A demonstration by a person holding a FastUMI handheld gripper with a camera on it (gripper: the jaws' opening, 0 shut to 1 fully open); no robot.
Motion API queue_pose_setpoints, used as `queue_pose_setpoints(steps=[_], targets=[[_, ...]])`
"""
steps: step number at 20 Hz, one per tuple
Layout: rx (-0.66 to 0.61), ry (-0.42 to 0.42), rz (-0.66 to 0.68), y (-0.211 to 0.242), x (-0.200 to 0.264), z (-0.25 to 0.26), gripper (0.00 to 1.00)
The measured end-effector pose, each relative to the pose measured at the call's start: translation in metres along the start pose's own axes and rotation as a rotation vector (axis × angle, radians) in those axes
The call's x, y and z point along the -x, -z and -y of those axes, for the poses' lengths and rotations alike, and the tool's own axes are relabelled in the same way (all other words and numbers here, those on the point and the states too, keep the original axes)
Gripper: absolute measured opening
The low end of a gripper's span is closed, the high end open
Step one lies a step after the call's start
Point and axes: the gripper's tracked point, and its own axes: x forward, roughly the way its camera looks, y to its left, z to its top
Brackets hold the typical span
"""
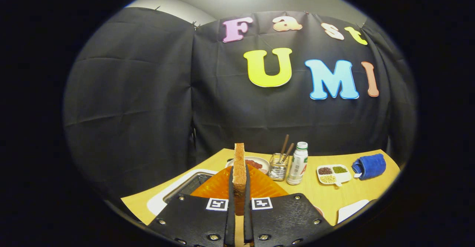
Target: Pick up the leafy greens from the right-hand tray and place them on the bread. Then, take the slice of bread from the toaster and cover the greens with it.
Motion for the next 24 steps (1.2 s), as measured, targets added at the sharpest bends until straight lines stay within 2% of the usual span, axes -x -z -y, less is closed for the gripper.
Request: queue_pose_setpoints(steps=[7, 12, 21, 24], targets=[[0.013, 0.091, 0.000, 0.032, 0.015, 0.066, 0.09], [-0.078, 0.092, -0.077, 0.070, 0.018, 0.084, 0.09], [-0.197, 0.042, -0.128, 0.104, 0.019, 0.063, 0.09], [-0.200, 0.028, -0.140, 0.112, 0.019, 0.056, 0.09]])
